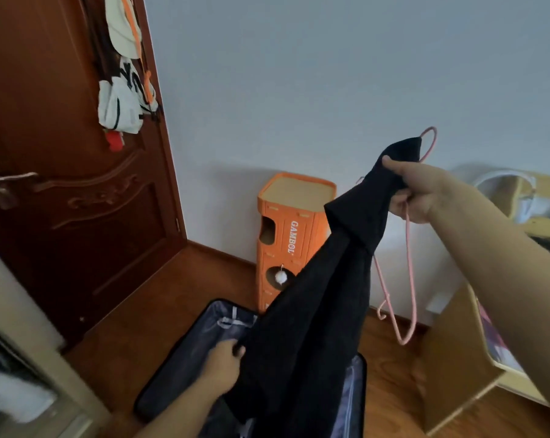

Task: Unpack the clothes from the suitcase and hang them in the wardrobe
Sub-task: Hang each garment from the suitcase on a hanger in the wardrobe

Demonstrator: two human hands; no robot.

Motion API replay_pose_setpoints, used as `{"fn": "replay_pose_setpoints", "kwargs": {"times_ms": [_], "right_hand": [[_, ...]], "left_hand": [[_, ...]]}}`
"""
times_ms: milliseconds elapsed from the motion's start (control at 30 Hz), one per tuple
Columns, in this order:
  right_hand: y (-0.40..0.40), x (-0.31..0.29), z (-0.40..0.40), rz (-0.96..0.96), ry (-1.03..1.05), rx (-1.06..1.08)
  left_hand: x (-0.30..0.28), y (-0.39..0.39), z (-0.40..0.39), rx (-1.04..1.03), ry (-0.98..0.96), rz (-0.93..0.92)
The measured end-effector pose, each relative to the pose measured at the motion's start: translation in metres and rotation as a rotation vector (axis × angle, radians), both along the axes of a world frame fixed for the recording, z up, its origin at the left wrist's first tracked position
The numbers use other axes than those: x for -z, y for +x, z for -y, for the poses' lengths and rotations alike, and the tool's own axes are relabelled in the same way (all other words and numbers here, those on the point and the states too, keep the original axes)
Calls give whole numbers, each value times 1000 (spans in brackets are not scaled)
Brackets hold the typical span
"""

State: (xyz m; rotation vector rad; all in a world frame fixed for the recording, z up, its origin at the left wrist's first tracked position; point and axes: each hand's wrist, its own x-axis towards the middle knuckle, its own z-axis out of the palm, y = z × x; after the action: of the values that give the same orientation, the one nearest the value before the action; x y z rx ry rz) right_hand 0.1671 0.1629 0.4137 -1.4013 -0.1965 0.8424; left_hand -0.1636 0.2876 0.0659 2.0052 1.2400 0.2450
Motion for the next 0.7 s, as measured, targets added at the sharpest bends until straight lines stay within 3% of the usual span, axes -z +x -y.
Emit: {"fn": "replay_pose_setpoints", "kwargs": {"times_ms": [100, 167, 200, 300, 400, 567, 633, 700], "right_hand": [[17, 17, 12, 162, -170, -10], [6, 40, 17, 343, -390, -126], [-4, 57, 17, 423, -490, -184], [-31, 106, 14, 614, -673, -305], [-50, 118, 5, 662, -696, -354], [-126, 76, 1, 601, -114, -709], [-149, 69, -8, 598, 12, -657], [-155, 70, -16, 616, 23, -497]], "left_hand": [[-70, -28, -58, -529, -365, 433], [-141, -34, -87, -604, -522, 696], [-182, -33, -95, -536, -510, 672], [-291, -15, -88, -185, -358, 374], [-350, 10, -60, 64, -327, 250], [-375, 63, -14, 390, -247, 71], [-381, 76, -8, 485, -229, 38], [-380, 80, -20, 445, -168, 162]]}}
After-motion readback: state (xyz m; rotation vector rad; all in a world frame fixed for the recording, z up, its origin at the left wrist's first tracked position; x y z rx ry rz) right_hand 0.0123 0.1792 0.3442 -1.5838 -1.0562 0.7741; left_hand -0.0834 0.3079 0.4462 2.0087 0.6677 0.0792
